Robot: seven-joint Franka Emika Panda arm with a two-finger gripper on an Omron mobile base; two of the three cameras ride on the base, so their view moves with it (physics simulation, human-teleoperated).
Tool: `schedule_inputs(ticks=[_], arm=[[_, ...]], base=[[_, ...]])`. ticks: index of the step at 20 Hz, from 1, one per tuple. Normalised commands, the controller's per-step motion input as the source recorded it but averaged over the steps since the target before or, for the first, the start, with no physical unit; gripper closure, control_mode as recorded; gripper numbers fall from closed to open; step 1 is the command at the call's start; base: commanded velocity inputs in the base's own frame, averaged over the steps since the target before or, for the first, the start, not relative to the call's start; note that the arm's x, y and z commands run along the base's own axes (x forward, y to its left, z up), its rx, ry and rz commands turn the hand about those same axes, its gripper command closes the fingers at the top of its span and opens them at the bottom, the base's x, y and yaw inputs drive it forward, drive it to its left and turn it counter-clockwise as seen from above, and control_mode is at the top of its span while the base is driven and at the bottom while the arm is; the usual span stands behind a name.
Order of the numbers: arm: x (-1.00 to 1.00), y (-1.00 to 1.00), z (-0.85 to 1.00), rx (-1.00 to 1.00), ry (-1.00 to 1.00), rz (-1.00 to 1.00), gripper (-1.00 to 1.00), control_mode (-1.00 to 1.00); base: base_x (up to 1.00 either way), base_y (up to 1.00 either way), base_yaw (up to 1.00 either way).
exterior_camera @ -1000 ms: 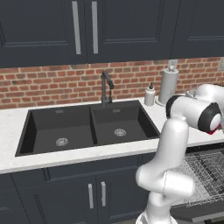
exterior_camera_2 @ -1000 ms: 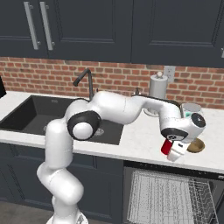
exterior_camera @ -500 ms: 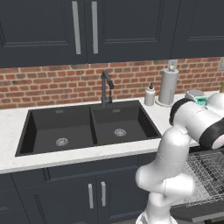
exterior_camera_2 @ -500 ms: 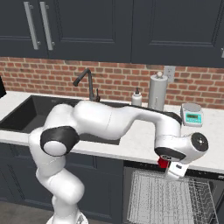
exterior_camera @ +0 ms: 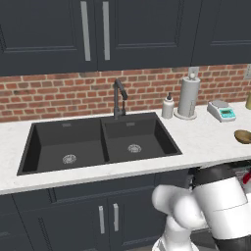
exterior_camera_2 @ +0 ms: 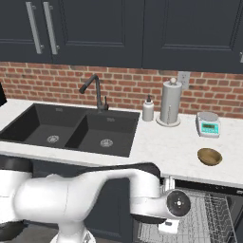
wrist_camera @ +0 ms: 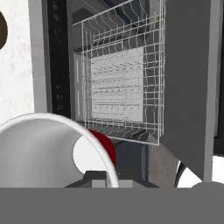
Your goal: Pick up the cup and bowl from the counter, place them in the dishwasher, and close the dishwasher door.
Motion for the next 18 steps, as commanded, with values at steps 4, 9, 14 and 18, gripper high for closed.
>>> schedule_inputs(ticks=[4, 9, 14, 18], arm=[[-0.19, 0.62, -0.37, -0.19, 0.19, 0.01, 1.00, -1.00], [0.05, 0.39, -0.15, -0.06, 0.41, 0.00, 1.00, -1.00], [0.01, 0.07, -0.14, 0.00, 0.26, 0.00, 1.00, -1.00], [-0.11, -0.07, -0.25, 0.05, 0.00, 0.00, 1.00, -1.00]], base=[[0.00, 0.00, 0.00], [0.00, 0.00, 0.00], [0.00, 0.00, 0.00], [0.00, 0.00, 0.00]])
